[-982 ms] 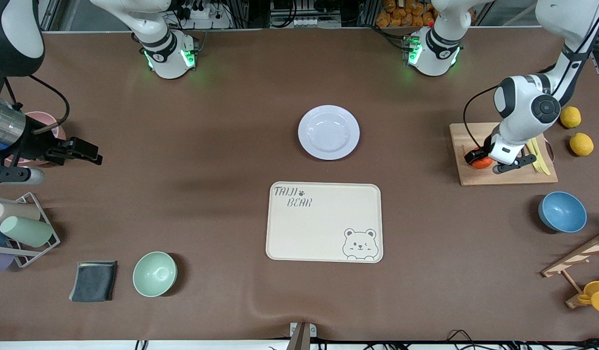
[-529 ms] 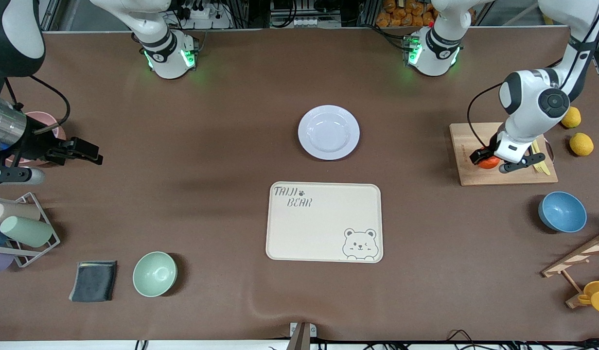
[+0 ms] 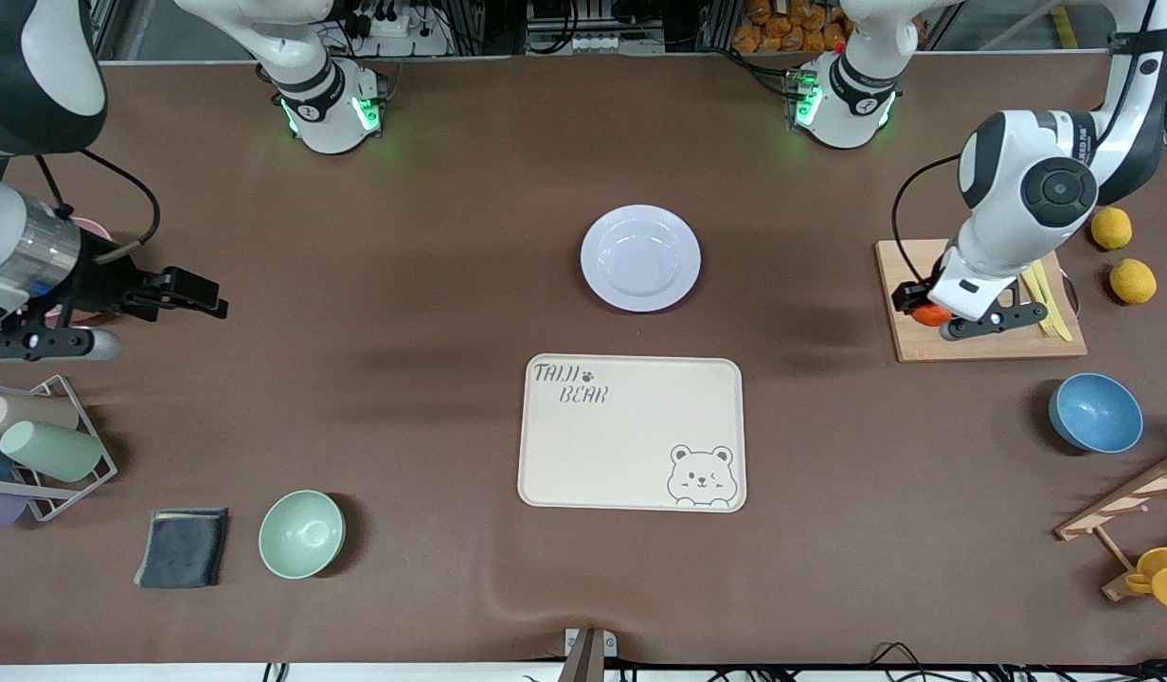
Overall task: Place orange and plate with both arms
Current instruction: 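Carry the orange to the plate while the right gripper approaches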
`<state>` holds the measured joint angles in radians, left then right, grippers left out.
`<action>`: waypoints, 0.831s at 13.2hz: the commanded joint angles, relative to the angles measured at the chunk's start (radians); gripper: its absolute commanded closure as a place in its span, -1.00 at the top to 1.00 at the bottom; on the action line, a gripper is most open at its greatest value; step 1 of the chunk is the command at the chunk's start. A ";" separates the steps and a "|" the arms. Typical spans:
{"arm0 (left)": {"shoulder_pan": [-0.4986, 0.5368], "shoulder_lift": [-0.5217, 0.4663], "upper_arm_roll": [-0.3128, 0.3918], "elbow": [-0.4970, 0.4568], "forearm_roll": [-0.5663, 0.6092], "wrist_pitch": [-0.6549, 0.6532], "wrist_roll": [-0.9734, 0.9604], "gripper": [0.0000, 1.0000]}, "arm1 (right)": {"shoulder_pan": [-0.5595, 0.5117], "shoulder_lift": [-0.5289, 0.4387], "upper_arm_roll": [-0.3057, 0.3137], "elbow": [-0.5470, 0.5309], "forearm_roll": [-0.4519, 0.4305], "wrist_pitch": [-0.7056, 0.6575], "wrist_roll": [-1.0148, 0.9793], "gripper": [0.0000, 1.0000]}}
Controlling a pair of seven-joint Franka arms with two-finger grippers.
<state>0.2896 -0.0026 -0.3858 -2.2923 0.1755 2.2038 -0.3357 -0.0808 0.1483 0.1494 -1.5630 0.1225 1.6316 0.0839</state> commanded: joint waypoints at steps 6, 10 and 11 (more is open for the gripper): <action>-0.009 0.093 -0.344 0.161 -0.047 -0.114 -0.327 -0.95 | 0.078 0.019 0.002 -0.058 0.146 0.074 0.154 1.00; -0.194 0.260 -0.401 0.273 -0.036 -0.118 -0.621 -0.95 | 0.104 0.013 0.004 -0.152 0.241 0.174 0.155 1.00; -0.246 0.314 -0.398 0.302 -0.024 -0.118 -0.685 -0.95 | 0.108 0.007 0.006 -0.188 0.273 0.207 0.155 1.00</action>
<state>0.1303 0.1785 -0.7863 -2.0848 0.1333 2.1139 -0.9035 0.0089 0.1709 0.1574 -1.6862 0.3401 1.7826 0.2230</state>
